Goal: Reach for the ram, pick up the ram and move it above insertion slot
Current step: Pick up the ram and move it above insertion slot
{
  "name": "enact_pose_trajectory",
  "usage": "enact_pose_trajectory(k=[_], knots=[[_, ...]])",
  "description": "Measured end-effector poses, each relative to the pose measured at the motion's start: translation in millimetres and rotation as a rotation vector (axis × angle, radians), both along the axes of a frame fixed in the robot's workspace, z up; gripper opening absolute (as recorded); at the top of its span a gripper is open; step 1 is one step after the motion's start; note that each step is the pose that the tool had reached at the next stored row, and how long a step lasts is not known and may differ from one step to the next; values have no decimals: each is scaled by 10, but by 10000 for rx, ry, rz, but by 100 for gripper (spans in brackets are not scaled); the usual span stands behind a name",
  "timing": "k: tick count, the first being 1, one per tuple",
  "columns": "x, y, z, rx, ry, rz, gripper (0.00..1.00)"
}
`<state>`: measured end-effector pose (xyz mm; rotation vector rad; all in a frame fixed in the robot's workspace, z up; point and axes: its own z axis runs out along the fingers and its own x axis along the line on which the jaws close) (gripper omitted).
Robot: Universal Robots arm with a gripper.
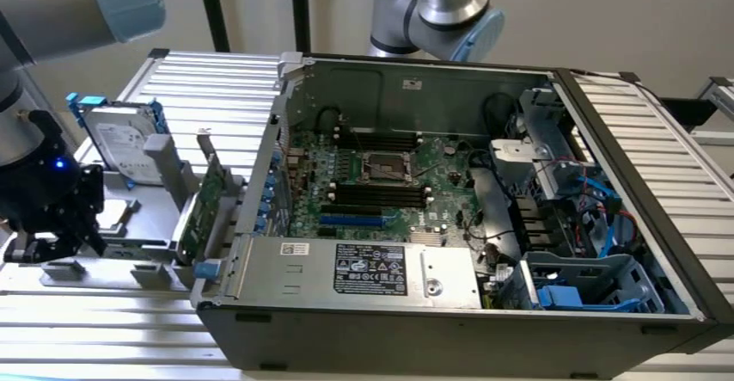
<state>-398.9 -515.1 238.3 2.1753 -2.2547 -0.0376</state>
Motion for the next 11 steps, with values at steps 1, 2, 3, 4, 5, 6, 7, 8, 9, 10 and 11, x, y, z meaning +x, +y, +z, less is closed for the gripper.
enact_pose_trajectory(k=[1,2,3,4,5,6,7,8,9,10,11], knots=[[1,-1,36,14,-1,0,13],[2,-3,79,25,0,0,13],[3,-4,122,31,1,0,13],[6,-5,166,39,1,1,13],[11,-6,211,45,1,2,13],[17,-7,256,50,2,4,13],[25,-8,301,54,3,8,13],[35,-8,346,58,4,13,13],[49,-8,394,62,7,22,13],[66,-8,439,70,9,33,13],[85,-9,484,80,11,47,13]])
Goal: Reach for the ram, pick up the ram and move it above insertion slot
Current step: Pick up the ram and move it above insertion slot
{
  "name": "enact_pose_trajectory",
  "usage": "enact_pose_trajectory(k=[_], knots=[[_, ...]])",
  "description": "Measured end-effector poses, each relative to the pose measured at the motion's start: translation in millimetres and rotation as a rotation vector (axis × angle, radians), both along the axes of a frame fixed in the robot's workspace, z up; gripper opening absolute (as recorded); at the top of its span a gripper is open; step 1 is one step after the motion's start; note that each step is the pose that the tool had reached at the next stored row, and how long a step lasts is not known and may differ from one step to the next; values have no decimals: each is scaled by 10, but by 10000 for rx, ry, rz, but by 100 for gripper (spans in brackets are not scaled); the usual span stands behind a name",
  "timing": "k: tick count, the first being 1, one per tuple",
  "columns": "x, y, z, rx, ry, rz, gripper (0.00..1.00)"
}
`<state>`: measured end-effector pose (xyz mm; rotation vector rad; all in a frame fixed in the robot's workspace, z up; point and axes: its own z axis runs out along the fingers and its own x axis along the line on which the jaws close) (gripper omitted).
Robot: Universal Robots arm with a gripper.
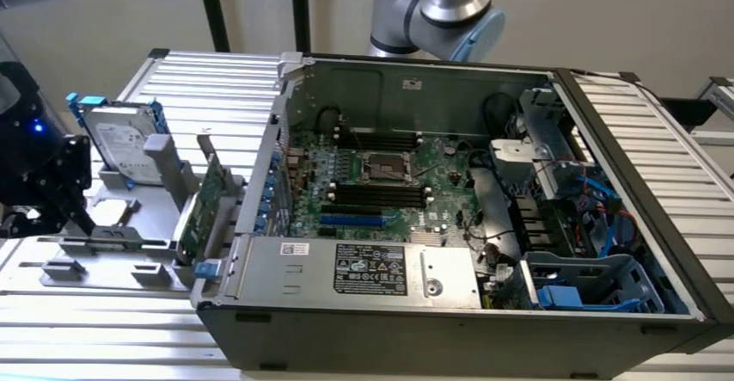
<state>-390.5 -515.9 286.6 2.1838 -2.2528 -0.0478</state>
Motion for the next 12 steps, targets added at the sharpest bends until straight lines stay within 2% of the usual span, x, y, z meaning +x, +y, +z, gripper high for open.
enact_pose_trajectory(k=[5,12], knots=[[120,-1,227,66,11,77,13],[336,-1,535,208,26,213,13]])
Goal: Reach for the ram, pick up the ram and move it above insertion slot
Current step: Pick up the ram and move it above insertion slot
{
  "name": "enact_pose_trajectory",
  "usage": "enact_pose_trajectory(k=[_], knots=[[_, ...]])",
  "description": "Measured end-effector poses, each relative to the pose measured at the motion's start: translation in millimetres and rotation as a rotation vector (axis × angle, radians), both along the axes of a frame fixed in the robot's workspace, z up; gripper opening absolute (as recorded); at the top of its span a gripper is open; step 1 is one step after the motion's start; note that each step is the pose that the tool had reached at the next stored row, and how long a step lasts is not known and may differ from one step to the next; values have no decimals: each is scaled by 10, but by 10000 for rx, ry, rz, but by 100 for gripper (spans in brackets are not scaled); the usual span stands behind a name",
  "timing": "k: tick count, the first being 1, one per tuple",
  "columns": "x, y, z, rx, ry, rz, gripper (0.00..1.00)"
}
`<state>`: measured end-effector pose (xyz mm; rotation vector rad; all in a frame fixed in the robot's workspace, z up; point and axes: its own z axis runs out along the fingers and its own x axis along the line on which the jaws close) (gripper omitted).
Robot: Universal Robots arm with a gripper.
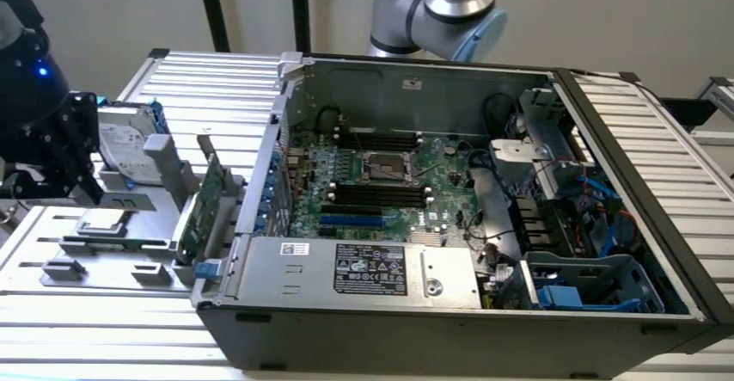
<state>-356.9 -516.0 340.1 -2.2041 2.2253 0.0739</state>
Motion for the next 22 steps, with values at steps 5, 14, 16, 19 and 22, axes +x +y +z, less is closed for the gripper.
enact_pose_trajectory(k=[5,14,16,19,22], knots=[[165,0,203,117,13,89,13],[534,0,445,504,19,177,13],[624,0,483,614,18,181,13],[759,-1,540,774,19,188,13],[898,0,592,920,18,191,13]])
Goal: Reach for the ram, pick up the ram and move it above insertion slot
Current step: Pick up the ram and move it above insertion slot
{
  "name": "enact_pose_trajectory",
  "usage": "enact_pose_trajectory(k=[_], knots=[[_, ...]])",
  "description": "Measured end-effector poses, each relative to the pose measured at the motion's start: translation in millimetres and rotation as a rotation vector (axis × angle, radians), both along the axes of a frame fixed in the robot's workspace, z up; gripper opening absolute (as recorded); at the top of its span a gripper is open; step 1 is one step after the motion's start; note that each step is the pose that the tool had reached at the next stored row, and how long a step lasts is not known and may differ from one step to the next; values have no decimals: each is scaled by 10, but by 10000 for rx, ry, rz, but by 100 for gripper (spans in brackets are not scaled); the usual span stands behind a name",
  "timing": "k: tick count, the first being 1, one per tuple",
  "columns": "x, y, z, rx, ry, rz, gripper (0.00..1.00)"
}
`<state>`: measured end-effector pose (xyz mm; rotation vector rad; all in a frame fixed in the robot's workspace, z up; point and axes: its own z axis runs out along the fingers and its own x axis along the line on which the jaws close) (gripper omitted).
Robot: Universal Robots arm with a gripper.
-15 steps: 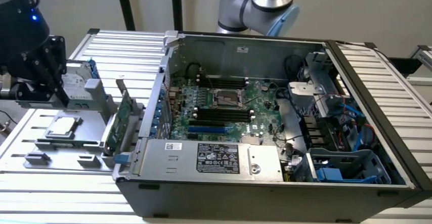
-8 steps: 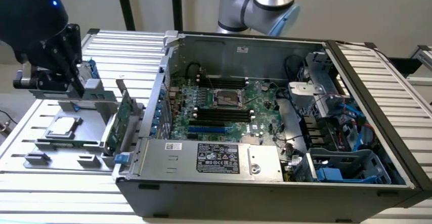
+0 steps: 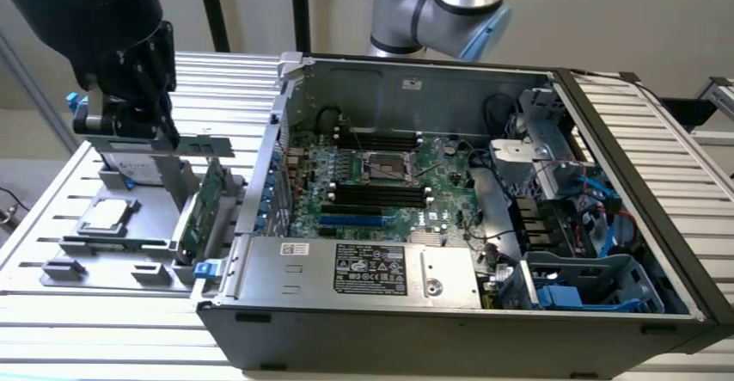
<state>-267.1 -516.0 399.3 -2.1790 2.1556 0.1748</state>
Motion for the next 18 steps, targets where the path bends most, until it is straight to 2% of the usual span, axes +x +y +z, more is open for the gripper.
enact_pose_trajectory(k=[3,6,11,18], knots=[[135,0,33,81,11,1,13],[274,0,51,123,29,2,13],[499,0,66,157,71,2,13],[816,0,75,169,132,1,13]])
